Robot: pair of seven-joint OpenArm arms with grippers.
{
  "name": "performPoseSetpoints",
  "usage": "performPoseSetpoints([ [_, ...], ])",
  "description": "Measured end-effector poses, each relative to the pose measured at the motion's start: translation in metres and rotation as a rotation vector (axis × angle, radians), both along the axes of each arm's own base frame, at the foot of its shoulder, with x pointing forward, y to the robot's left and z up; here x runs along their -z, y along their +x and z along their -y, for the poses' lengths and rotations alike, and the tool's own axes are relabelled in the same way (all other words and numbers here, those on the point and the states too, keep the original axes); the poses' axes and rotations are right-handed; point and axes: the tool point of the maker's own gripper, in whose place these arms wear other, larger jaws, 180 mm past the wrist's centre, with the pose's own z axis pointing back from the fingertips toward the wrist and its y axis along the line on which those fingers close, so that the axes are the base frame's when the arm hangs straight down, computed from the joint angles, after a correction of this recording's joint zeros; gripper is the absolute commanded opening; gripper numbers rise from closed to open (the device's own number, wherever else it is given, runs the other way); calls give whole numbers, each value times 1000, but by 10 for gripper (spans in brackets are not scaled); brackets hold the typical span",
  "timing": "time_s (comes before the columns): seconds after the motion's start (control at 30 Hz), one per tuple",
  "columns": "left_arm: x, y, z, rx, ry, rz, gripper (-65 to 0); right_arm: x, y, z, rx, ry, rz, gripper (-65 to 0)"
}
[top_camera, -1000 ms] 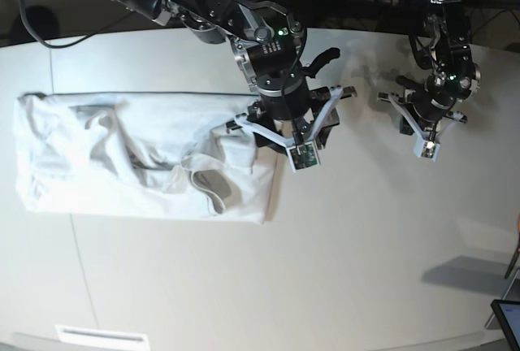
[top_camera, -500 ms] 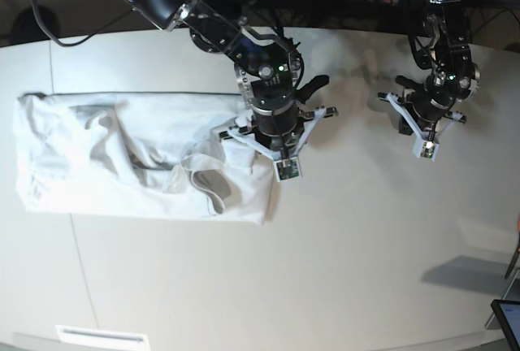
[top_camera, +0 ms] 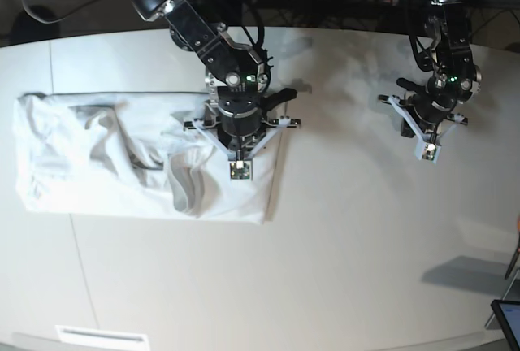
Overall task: Fold the T-shirt properly
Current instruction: 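Press and smooth the folded stack with the right gripper, sliding toward the other end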
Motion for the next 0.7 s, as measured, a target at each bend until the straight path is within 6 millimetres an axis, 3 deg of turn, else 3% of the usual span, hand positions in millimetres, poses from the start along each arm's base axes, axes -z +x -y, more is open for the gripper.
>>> performPoseSetpoints([
  [0.27,0,0,0,-1,1,0,-650,-18,-12,18,43,35,41,-627],
  [0.47,-1,1,0,-1,-1,4,-650,-3,-40,27,73,37,-20,-624],
  [0.7,-1,1,1,-1,-3,4,-650,6,-47,35,65,11,-33,-624],
])
